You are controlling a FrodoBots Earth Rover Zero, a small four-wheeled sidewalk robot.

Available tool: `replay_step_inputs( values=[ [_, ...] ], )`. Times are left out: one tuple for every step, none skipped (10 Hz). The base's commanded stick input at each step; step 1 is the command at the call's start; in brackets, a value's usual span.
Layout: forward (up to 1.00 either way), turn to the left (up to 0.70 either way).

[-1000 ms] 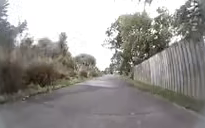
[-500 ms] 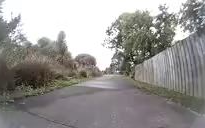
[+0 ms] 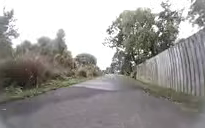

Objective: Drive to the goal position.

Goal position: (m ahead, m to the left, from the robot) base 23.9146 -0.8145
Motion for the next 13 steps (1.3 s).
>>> replay_step_inputs(
  values=[
    [0.85, 0.00],
    [0.85, 0.00],
    [0.85, 0.00],
    [0.85, 0.00],
    [0.85, 0.00],
    [0.85, 0.00],
    [0.85, 0.00],
    [0.85, 0.00],
    [0.85, 0.00],
    [0.85, 0.00],
    [0.85, 0.00],
    [0.85, 0.00],
    [0.85, 0.00]
  ],
)
